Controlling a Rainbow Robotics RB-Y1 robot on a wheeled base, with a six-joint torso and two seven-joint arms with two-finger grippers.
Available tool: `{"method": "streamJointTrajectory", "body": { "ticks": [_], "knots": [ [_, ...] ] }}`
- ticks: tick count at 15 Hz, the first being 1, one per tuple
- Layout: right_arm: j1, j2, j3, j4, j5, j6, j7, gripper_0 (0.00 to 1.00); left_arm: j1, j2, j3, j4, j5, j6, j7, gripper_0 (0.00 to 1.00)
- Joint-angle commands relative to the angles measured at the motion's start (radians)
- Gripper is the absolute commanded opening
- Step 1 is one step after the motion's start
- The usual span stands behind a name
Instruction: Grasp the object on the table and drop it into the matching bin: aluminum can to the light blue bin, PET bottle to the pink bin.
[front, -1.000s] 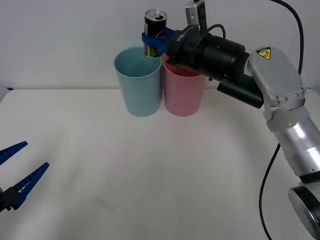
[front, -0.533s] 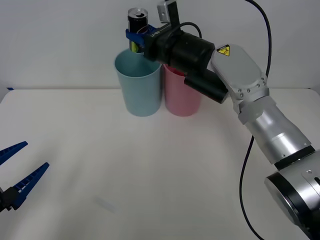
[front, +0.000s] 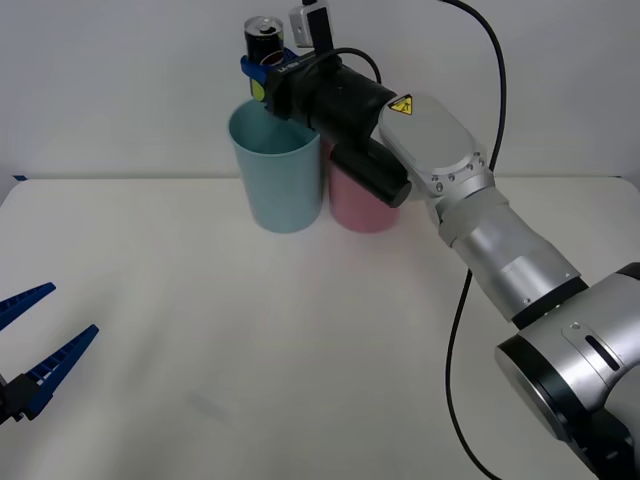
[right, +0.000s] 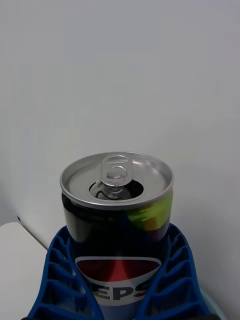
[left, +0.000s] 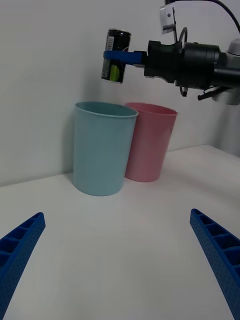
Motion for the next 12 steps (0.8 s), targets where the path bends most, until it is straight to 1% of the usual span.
{"method": "streamJointTrajectory", "body": {
  "ticks": [1, 5, 6, 7, 8, 12],
  "knots": [
    [-0.016, 0.007, 0.000, 0.026, -0.003, 0.012, 0.013, 0.00, 0.000, 0.000, 0.000, 0.000, 0.000, 0.000, 0.000, 1.00],
    [-0.016, 0.007, 0.001, 0.026, -0.008, 0.012, 0.018, 0.00, 0.000, 0.000, 0.000, 0.000, 0.000, 0.000, 0.000, 1.00],
    [-0.016, 0.007, 0.001, 0.026, -0.008, 0.011, 0.018, 0.09, 0.000, 0.000, 0.000, 0.000, 0.000, 0.000, 0.000, 1.00],
    [-0.016, 0.007, 0.001, 0.026, -0.008, 0.011, 0.018, 0.78, 0.000, 0.000, 0.000, 0.000, 0.000, 0.000, 0.000, 1.00],
    [-0.016, 0.007, 0.001, 0.026, -0.011, 0.011, 0.018, 1.00, 0.000, 0.000, 0.000, 0.000, 0.000, 0.000, 0.000, 1.00],
    [-0.016, 0.007, 0.004, 0.026, -0.012, 0.009, 0.024, 1.00, 0.000, 0.000, 0.000, 0.000, 0.000, 0.000, 0.000, 1.00]
  ]
}}
